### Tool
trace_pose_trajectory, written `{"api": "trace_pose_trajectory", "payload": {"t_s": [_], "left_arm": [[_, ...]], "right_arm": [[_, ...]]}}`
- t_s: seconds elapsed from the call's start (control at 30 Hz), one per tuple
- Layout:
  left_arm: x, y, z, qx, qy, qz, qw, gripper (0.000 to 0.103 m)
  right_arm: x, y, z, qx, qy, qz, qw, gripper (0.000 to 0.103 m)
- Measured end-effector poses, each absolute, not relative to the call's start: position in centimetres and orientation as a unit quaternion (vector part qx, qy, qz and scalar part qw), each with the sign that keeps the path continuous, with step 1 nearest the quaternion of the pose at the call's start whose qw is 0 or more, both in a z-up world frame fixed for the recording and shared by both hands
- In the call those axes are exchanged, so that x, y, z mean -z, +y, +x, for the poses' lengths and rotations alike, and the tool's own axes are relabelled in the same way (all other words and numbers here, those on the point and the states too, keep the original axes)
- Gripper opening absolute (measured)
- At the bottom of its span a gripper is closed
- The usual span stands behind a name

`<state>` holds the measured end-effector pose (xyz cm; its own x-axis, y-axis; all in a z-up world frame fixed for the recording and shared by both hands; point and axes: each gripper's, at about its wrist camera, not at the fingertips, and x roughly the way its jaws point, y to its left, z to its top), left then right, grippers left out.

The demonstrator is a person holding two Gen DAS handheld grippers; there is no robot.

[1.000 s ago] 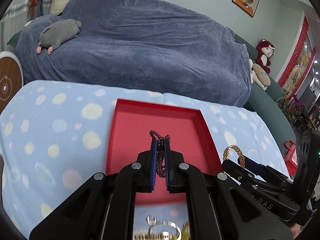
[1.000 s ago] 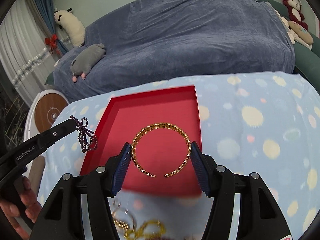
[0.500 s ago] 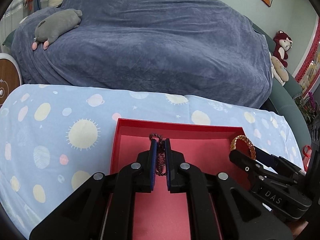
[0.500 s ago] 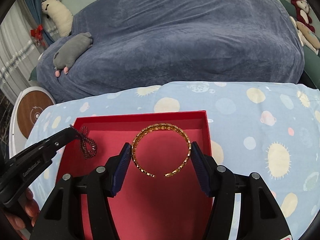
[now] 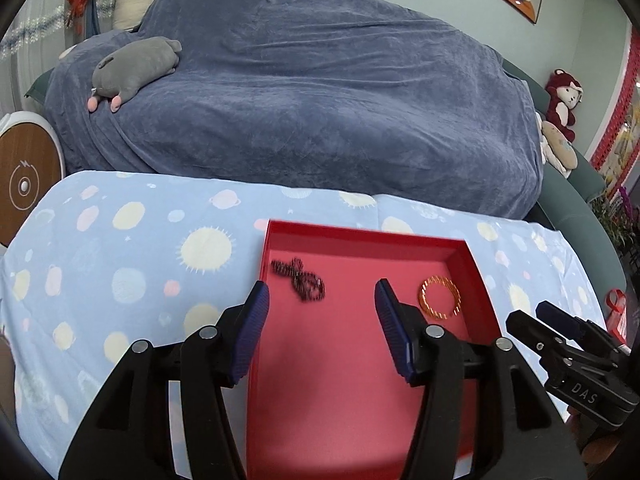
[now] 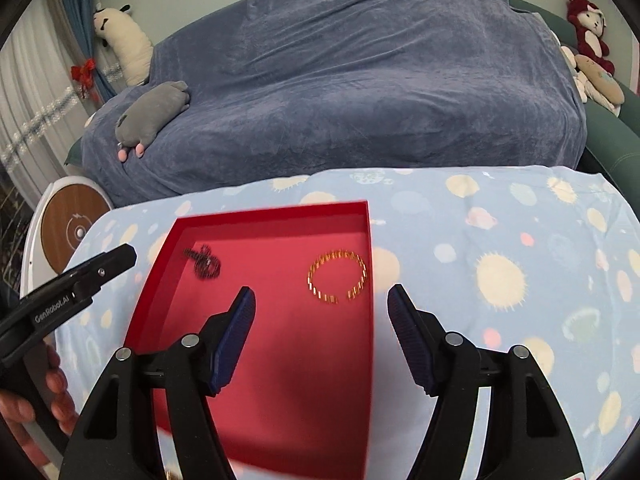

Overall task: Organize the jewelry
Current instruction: 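Move both tools back from the red box to the jewelry pile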

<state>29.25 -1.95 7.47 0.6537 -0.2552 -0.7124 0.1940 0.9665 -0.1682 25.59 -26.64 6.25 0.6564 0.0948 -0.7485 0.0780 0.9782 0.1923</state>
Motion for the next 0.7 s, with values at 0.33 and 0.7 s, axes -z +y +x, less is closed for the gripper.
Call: {"api": "trace_pose_trajectory", "payload": {"t_s": [0.33, 0.7], "left_arm": [[-6.6, 0.0, 18.5, 0.125, 0.42, -0.033, 0.898, 0.06], [-2.2, 0.8, 10.1, 0.125, 0.465, -0.04, 0.875, 0.06]], "right_arm": [[-4.9, -26.8, 13.2, 0.007, 0.442, 0.113, 0.89, 0.066], [-1.2, -25.5, 5.4, 0.024, 0.478, 0.107, 0.871, 0.066]]}}
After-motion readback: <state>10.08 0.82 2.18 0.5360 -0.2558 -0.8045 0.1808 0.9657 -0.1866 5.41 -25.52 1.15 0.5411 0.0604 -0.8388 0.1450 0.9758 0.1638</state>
